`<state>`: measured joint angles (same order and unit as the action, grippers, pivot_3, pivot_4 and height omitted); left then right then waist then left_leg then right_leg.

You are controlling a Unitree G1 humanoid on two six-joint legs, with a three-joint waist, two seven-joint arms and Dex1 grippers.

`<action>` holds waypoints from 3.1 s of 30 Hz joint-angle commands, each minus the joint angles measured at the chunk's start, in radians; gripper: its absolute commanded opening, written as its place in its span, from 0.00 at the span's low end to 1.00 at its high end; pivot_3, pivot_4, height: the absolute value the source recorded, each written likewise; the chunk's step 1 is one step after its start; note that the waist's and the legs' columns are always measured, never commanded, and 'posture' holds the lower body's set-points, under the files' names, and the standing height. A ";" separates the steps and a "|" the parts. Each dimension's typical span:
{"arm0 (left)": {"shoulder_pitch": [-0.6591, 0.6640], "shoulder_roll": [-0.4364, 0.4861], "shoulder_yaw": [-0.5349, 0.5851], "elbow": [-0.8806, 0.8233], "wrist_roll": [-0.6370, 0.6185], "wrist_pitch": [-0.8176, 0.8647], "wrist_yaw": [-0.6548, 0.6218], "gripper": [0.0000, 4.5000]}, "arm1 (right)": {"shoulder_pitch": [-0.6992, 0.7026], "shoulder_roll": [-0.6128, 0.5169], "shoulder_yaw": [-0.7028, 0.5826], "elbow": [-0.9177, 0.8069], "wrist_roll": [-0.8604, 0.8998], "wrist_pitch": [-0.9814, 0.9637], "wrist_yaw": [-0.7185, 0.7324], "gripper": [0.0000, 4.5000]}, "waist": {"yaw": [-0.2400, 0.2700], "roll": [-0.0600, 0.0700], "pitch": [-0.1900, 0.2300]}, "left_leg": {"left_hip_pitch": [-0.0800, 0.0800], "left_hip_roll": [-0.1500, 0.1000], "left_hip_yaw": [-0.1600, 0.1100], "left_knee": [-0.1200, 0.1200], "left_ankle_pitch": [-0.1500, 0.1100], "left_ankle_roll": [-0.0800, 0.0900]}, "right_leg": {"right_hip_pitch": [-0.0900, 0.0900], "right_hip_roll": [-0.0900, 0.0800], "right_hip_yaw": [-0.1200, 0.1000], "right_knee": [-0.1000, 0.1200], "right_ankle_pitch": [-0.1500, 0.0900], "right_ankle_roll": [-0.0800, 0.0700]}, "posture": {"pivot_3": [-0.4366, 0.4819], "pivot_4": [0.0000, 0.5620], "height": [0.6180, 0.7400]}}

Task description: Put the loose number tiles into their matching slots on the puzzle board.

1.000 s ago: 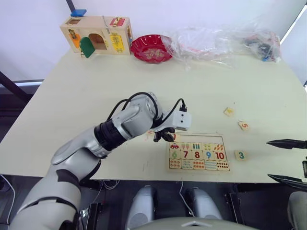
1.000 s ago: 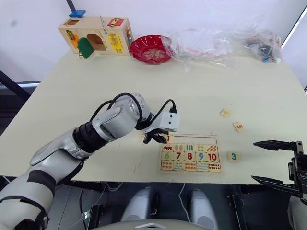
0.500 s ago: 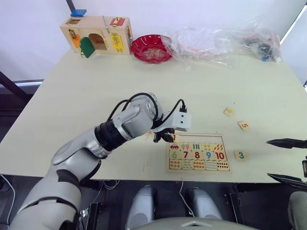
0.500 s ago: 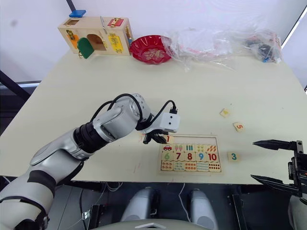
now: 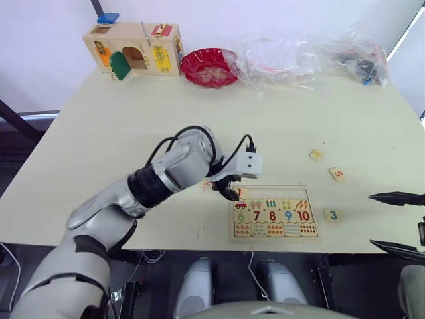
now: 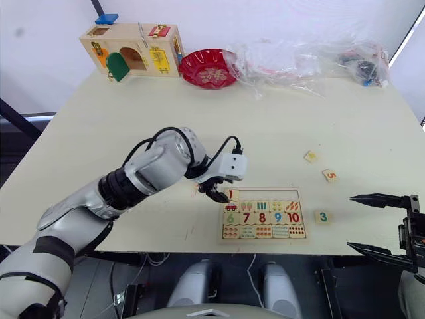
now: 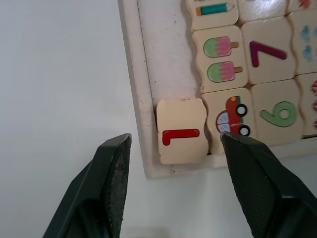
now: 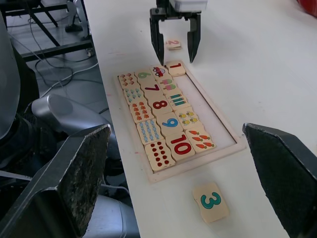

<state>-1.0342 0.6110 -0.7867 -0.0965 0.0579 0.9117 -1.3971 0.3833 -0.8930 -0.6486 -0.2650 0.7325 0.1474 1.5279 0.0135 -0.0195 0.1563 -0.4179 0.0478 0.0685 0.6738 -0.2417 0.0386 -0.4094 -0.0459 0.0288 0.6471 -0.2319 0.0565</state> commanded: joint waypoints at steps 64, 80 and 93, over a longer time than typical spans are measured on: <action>0.173 -0.039 0.218 0.241 0.001 -0.527 0.017 0.01 | -0.001 0.050 -0.009 -0.015 -0.010 -0.035 -0.010 1.00 | 0.001 0.000 0.000 | 0.000 0.000 0.000 0.001 0.000 0.000 | 0.000 0.000 0.000 0.001 0.000 0.000 | 0.48 0.27 1.00; 0.186 -0.023 0.215 0.224 0.004 -0.522 0.001 0.01 | -0.006 0.048 -0.007 -0.011 -0.009 -0.036 -0.009 1.00 | 0.001 0.000 0.000 | 0.000 0.000 0.000 0.001 0.000 0.000 | 0.000 0.000 0.000 0.001 0.000 0.000 | 0.48 0.27 1.00; 0.198 -0.029 0.216 0.210 0.006 -0.510 0.012 0.01 | -0.006 0.048 -0.006 -0.012 -0.009 -0.034 -0.008 1.00 | 0.001 0.000 0.000 | 0.000 0.000 0.000 0.001 0.000 0.000 | 0.000 0.000 0.000 0.001 0.000 0.000 | 0.48 0.27 1.00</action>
<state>-0.8368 0.5837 -0.5906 0.1410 0.0579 0.4025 -1.3895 0.3781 -0.8439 -0.6411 -0.2620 0.7135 0.1248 1.5194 0.0143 -0.0192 0.1561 -0.4180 0.0477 0.0688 0.6749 -0.2417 0.0387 -0.4092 -0.0461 0.0289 0.6477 -0.2317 0.0563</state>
